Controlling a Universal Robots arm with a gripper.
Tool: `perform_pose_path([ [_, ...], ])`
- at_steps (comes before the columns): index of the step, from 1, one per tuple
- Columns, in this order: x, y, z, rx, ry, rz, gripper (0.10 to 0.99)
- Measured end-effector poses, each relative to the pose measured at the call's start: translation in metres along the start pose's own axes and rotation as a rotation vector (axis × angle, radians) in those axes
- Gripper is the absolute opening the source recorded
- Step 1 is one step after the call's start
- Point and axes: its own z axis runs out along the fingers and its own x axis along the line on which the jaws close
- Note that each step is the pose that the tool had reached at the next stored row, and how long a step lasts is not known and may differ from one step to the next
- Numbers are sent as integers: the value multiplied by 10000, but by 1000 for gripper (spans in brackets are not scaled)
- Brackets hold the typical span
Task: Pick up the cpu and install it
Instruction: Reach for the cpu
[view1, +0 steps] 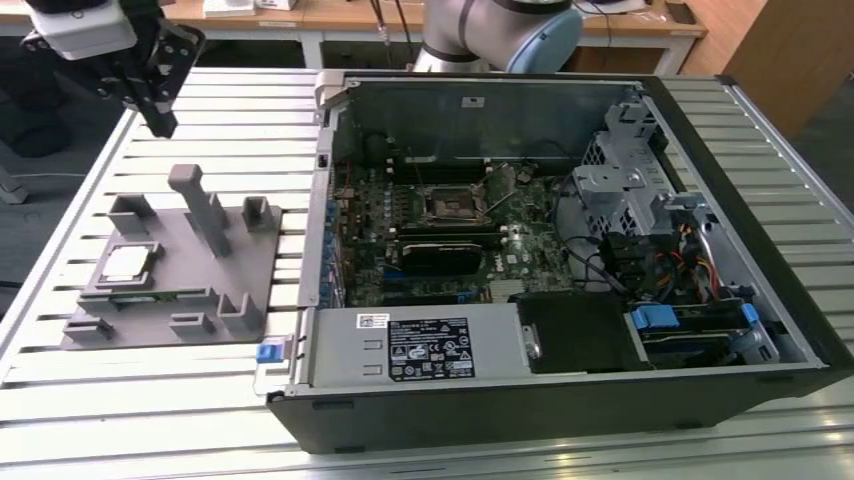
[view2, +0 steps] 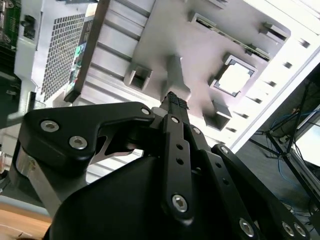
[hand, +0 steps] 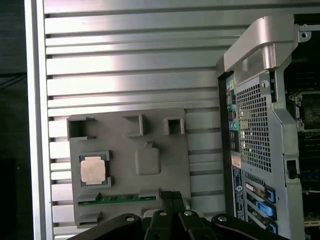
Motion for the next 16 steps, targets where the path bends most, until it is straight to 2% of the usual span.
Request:
perform_pose_path([
  [16, 723, -57, 40, 2, 21, 3, 106],
])
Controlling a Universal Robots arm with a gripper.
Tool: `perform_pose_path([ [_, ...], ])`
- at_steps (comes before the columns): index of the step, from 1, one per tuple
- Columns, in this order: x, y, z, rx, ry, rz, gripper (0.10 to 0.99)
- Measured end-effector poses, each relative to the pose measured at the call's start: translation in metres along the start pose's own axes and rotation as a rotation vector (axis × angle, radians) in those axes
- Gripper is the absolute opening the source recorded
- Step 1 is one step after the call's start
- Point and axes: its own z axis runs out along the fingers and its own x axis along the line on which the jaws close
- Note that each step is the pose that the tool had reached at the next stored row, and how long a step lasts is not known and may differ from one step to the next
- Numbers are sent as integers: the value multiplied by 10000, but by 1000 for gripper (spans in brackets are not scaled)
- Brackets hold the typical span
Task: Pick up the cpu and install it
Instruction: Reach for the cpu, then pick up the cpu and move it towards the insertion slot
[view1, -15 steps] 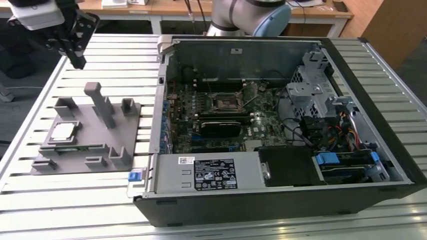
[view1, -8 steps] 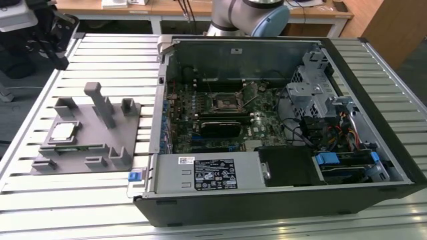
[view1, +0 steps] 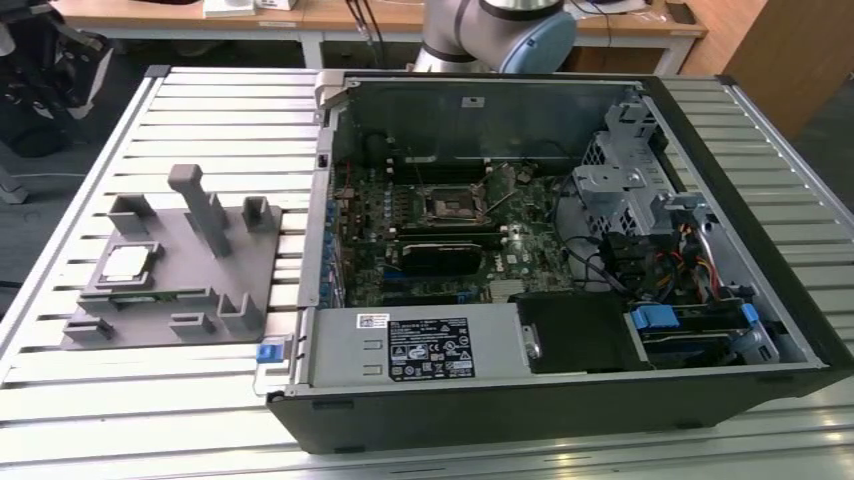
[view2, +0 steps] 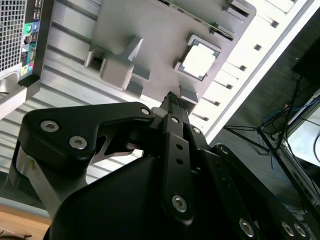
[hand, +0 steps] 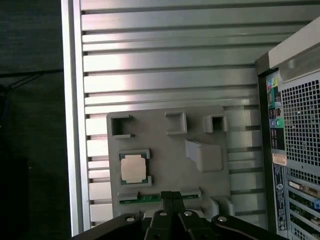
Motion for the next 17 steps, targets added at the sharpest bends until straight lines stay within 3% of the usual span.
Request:
perform_pose_path([
  [10, 331, -27, 23, 2, 31, 1, 106],
  [17, 340, -60, 107, -35, 67, 2, 106],
])
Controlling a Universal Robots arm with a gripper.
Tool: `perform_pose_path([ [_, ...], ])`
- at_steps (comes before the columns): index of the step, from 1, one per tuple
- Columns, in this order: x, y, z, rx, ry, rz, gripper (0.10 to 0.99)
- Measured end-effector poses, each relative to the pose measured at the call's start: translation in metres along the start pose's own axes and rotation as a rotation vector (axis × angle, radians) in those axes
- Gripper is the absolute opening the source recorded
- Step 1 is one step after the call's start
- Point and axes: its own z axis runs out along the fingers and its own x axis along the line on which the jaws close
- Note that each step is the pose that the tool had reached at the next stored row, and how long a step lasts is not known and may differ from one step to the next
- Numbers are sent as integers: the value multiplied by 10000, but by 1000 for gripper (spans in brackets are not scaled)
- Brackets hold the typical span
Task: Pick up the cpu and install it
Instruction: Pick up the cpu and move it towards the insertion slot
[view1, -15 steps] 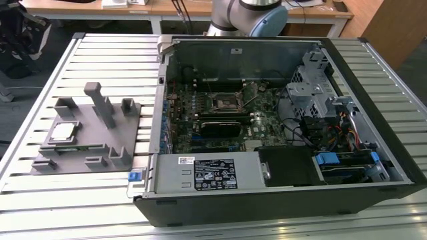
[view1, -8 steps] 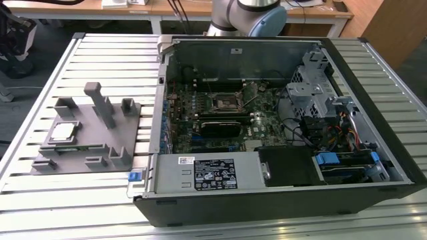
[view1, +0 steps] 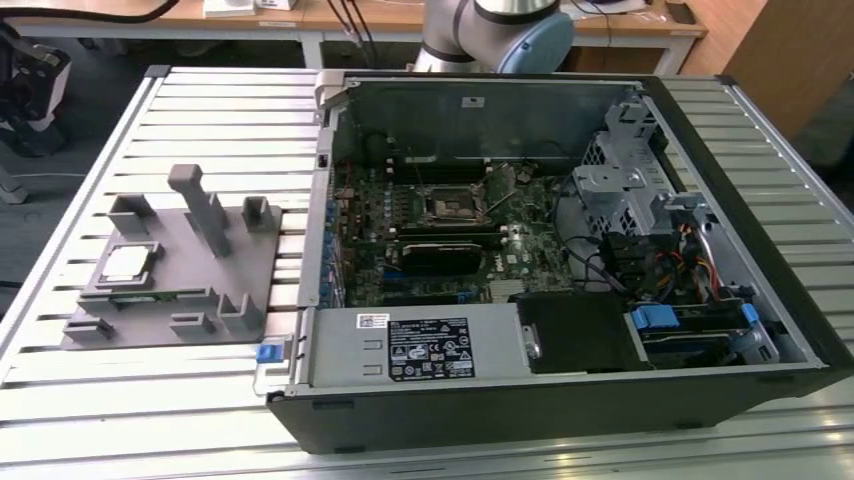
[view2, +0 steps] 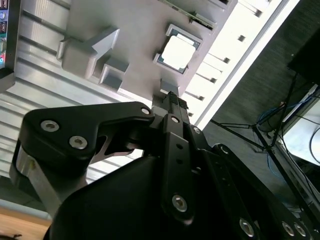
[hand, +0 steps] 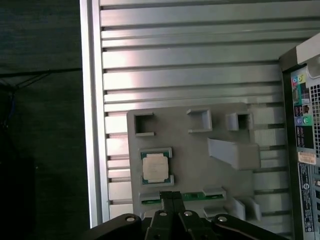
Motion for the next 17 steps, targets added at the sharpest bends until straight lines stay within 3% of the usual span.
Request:
perform_pose_path([
  [6, -19, -6, 108, -4, 17, -268, 106],
  [13, -33, -12, 237, -18, 61, -1213, 106],
  [17, -32, -20, 309, -19, 66, -1297, 106],
])
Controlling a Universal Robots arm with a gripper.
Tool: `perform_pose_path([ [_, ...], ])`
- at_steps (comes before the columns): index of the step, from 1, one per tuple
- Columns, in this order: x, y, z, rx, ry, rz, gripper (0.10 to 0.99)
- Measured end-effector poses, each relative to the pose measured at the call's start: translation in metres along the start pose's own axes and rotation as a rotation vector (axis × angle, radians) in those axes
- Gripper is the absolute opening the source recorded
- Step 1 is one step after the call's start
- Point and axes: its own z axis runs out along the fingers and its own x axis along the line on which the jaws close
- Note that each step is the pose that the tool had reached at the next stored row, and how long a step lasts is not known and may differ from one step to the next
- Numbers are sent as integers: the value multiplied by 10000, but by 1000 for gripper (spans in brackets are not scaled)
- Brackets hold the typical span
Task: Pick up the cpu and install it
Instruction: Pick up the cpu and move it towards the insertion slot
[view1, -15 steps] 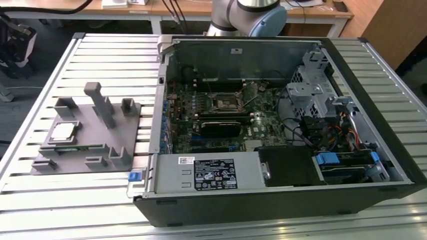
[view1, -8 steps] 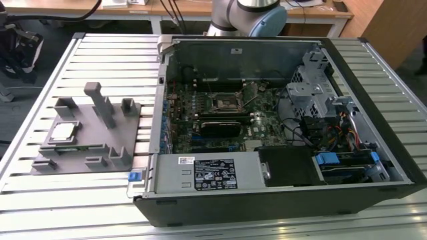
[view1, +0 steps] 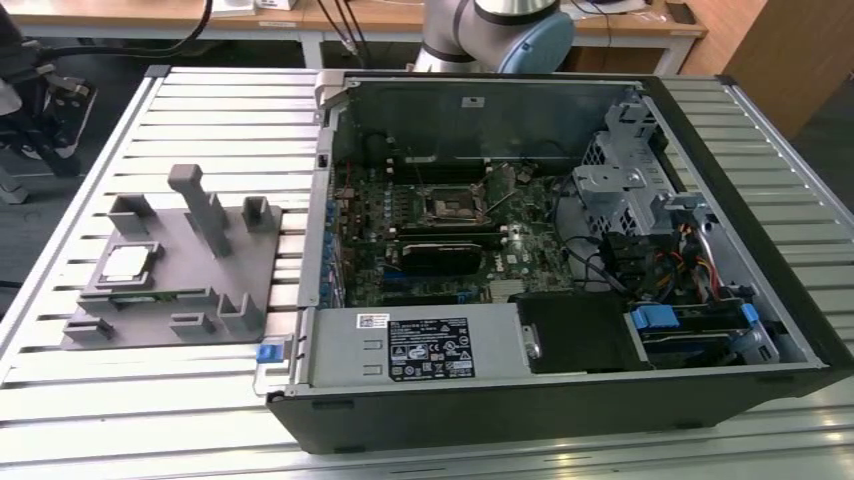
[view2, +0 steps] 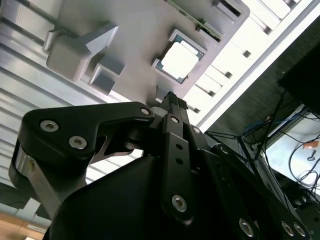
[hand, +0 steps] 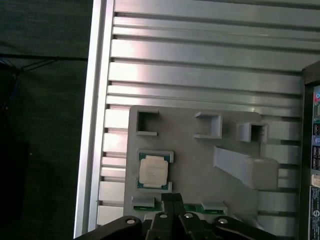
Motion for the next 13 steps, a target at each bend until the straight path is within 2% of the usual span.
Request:
perform_pose_path([
  [6, -5, -5, 110, -2, 11, -219, 114],
  [7, -5, -6, 127, -3, 12, -243, 169],
  [8, -4, -7, 145, -3, 12, -245, 169],
  [10, -4, -9, 181, -3, 12, -247, 290],
  [11, -4, -10, 199, -3, 12, -247, 290],
  [13, -3, -12, 238, -3, 12, -247, 412],
])
